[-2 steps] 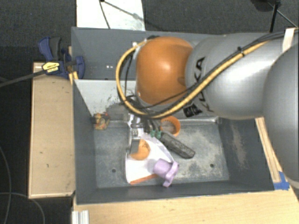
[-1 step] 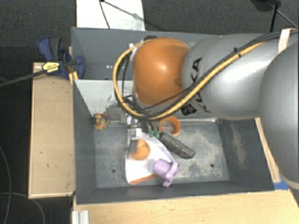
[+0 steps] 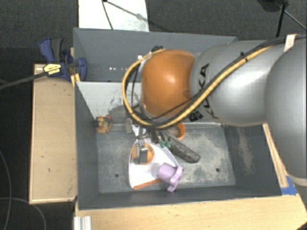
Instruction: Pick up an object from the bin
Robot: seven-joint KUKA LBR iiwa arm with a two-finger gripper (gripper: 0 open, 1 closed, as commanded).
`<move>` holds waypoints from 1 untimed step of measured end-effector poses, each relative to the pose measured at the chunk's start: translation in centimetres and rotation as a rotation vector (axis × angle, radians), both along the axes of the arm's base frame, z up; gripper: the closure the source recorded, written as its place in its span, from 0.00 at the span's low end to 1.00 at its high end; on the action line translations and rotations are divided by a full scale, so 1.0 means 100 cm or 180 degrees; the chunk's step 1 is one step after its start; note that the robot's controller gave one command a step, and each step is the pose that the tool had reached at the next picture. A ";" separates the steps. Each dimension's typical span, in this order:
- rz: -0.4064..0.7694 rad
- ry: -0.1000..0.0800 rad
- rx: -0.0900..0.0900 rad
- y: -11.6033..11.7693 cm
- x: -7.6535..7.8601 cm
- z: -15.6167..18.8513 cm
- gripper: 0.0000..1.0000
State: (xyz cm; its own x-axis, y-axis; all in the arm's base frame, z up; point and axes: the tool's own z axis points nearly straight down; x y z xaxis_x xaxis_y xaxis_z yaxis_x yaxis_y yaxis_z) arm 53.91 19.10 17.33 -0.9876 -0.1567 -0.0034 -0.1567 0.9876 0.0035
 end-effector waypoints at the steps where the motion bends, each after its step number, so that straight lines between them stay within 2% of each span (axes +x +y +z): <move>1: -0.0613 0.0006 -0.0012 -0.022 -0.010 -0.015 0.00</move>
Offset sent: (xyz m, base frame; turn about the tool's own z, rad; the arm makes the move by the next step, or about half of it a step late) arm -0.0121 -0.0578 -0.0672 -0.1503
